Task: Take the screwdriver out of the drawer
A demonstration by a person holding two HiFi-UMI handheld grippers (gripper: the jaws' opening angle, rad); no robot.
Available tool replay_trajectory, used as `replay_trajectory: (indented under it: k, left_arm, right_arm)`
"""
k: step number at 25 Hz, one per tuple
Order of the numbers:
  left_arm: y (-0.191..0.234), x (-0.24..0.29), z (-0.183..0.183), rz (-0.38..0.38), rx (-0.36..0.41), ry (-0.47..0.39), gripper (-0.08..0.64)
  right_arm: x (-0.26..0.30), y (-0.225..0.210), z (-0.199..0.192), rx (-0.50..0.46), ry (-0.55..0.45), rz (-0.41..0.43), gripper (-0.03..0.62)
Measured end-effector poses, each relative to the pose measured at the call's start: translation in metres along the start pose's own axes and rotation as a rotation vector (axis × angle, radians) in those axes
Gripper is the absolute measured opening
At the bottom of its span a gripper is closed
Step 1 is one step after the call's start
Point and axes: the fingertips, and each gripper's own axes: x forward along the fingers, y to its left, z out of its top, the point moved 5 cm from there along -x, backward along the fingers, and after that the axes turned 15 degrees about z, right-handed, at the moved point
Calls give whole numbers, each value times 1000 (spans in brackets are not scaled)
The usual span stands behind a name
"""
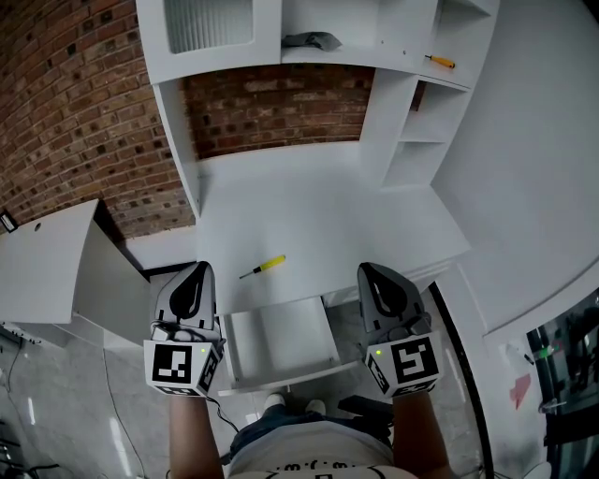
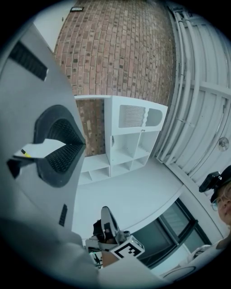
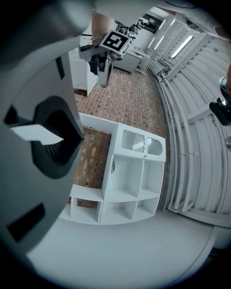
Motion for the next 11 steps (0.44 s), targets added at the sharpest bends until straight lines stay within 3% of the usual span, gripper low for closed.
replay_trajectory:
  k: [11]
  left_arm:
    - [6, 3, 9, 31, 18, -17, 12]
  right_arm:
    - [-6, -11, 13, -35, -18, -16, 9]
